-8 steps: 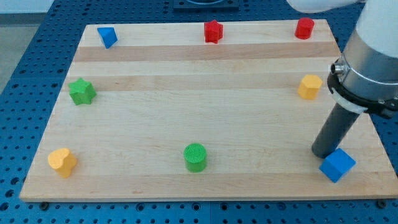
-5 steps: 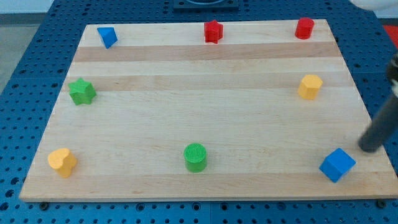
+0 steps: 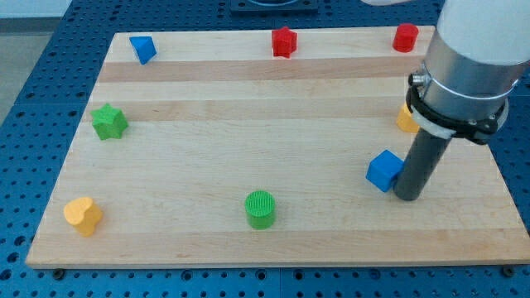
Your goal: Move blue cube into blue triangle
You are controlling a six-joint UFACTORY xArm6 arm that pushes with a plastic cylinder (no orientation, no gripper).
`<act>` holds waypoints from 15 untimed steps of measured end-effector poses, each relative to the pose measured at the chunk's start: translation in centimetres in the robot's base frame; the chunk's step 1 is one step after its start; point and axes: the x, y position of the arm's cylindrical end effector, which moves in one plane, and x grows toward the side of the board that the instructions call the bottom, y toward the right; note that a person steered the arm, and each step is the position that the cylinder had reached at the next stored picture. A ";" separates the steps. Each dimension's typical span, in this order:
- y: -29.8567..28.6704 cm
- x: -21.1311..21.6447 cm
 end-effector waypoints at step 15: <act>-29.6 -15.5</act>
